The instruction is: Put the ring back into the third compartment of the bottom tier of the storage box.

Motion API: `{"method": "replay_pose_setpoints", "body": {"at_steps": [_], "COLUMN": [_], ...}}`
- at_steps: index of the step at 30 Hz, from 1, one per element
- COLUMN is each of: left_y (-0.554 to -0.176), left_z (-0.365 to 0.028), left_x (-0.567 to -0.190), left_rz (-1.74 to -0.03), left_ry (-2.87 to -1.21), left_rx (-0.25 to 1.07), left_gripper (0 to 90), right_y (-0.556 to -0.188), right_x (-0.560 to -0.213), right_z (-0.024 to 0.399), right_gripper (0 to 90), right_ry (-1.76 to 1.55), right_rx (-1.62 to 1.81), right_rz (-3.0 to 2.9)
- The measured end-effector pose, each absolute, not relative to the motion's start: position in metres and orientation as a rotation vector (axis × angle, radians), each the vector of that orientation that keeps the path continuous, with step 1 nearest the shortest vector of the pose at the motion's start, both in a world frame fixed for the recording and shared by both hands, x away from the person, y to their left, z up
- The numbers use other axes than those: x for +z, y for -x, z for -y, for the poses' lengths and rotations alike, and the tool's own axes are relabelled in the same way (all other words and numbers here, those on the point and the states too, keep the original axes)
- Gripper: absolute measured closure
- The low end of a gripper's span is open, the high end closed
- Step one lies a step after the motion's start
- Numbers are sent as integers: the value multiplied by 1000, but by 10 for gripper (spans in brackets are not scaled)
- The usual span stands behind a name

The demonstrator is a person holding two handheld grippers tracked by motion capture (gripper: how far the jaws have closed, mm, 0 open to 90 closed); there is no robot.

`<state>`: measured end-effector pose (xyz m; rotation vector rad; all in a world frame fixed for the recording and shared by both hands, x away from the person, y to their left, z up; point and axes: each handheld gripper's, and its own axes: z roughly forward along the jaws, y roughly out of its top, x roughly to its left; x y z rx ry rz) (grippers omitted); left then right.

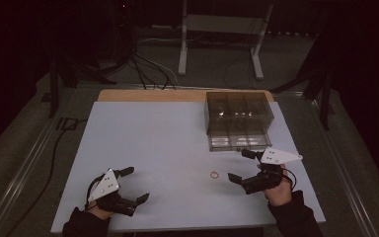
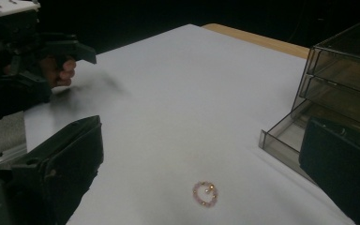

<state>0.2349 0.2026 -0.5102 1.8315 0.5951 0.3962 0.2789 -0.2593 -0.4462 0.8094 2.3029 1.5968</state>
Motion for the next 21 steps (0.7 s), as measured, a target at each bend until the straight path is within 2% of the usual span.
{"method": "replay_pose_setpoints", "body": {"at_steps": [21], "left_y": [-235], "left_z": [-202], "left_x": [-511], "left_rz": [-594], "left_ry": [-1836], "left_rx": [391], "left_gripper": [6], "right_y": [-300], "right_x": [-469], "right_z": [248], "right_gripper": [0], "right_ry": [-846], "right_rx": [1535], "right_rz": [-2366]}}
